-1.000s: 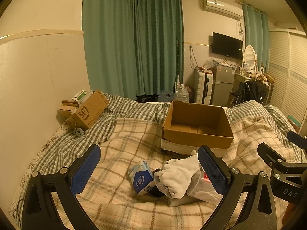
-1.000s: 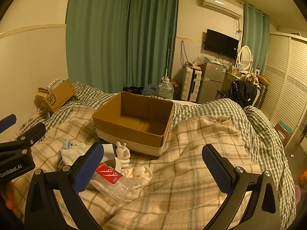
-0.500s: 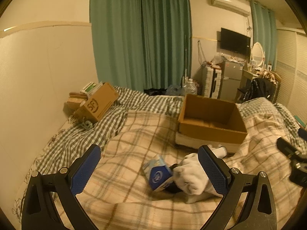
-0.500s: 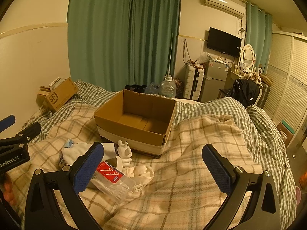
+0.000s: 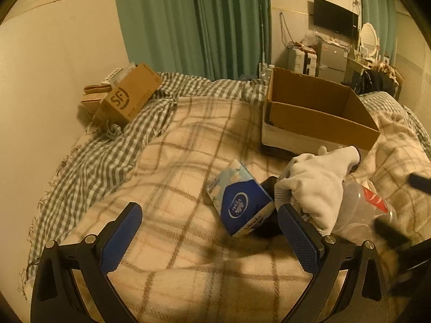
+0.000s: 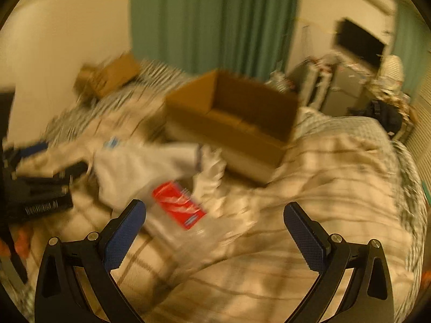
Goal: Organize objects
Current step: 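Grasp the white glove with the left tool while the right tool grasps the clear plastic cup, then carry the glove with the left tool while the right tool carries the cup into the box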
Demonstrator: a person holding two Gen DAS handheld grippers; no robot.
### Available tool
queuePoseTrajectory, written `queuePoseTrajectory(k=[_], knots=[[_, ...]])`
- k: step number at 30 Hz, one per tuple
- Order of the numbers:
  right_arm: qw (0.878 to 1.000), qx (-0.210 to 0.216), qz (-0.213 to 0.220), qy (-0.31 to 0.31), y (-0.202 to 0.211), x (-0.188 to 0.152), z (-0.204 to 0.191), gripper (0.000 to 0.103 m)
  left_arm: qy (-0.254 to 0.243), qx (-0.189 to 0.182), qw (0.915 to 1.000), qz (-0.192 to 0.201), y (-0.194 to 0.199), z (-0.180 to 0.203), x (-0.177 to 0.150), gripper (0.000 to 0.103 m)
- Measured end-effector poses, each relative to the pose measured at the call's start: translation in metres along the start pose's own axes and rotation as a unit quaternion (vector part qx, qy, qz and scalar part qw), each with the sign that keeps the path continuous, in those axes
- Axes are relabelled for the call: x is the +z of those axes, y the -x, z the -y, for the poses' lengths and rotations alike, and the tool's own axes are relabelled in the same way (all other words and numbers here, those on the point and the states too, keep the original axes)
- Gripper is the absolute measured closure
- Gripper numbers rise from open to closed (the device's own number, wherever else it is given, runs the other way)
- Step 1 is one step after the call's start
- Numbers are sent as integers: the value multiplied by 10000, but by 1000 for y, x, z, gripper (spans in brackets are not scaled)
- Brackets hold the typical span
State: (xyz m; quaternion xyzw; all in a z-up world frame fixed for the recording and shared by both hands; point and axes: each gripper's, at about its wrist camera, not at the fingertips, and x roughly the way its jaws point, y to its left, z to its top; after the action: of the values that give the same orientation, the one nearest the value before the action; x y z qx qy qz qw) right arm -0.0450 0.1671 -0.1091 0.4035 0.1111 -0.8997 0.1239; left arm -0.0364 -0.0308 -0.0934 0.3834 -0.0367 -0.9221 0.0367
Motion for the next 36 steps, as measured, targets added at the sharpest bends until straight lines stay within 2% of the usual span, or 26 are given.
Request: queuePoseTrajectory(k=[5,7,8,14,17,21,22,24,27,32,36], knots=[[9966,210,-627,498,-46,-6,-19,2,-66,-96,9999,-10,-1,4,0,0],[9946,362,-793,556,-52,-10,-21,14,-120,-146,9998,-9,0,7,1,0],[9943,337,-810,598,-52,-11,-23,17,-142,-174,9997,0,1,8,2,0],[9971,295,-553,425,-31,-15,-11,22,-204,-390,9989,142,12,16,9,0],[9995,1,-255,168,-11,-12,5,24,-272,-560,9980,145,13,28,14,0],[9996,-157,-9,-228,5,-7,31,27,-485,-800,9956,25,1,53,16,2],[9994,-192,-21,-276,6,-5,39,27,-523,-847,9950,-41,-5,57,16,5],[9989,-251,-54,-395,5,-6,46,28,-653,-901,9935,-219,-16,68,16,27],[9986,-168,-84,-501,5,-6,52,29,-810,-1066,9904,-351,-25,79,13,41],[9985,-177,34,-509,12,-4,53,30,-713,-1078,9914,-198,-12,75,16,54],[9985,-217,280,-418,31,2,49,30,-601,-1124,9918,22,10,70,24,55]])
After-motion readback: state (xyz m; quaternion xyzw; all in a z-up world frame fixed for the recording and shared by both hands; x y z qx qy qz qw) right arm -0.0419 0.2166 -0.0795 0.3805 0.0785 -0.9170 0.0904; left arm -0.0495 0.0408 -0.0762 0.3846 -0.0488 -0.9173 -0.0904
